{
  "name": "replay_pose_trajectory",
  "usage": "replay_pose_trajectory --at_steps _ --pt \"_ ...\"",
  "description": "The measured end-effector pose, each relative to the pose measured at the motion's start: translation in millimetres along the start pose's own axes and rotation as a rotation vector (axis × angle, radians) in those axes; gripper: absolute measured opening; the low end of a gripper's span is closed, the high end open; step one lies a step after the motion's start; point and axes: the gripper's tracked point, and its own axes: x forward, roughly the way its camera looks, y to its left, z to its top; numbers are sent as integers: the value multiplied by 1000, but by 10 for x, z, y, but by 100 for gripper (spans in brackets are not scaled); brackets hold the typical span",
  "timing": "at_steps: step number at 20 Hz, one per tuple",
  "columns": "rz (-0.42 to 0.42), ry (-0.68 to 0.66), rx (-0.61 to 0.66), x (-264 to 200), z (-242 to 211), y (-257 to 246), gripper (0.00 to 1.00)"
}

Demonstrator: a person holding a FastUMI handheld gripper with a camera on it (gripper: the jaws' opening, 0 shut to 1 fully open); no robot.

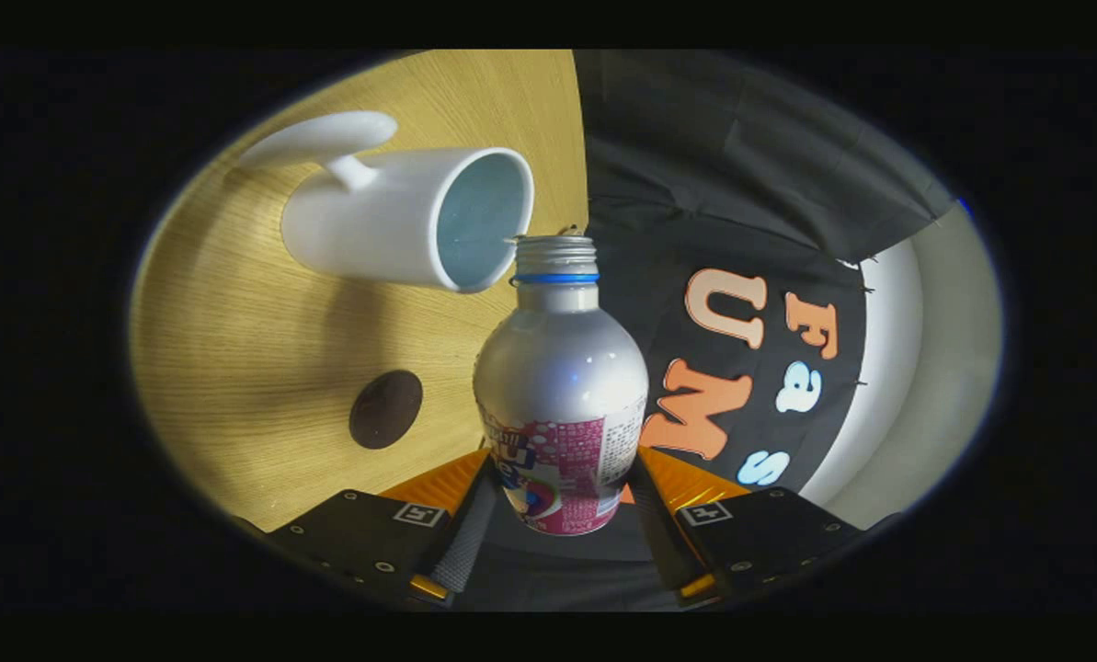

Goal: Take the bottle from table, then pour the juice into the cup, finally place the bottle on the coaster

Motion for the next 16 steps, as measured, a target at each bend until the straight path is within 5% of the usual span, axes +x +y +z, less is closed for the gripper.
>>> replay_pose_trajectory --at_steps 16 --pt "11 6 -17 8 -13 -16 77"
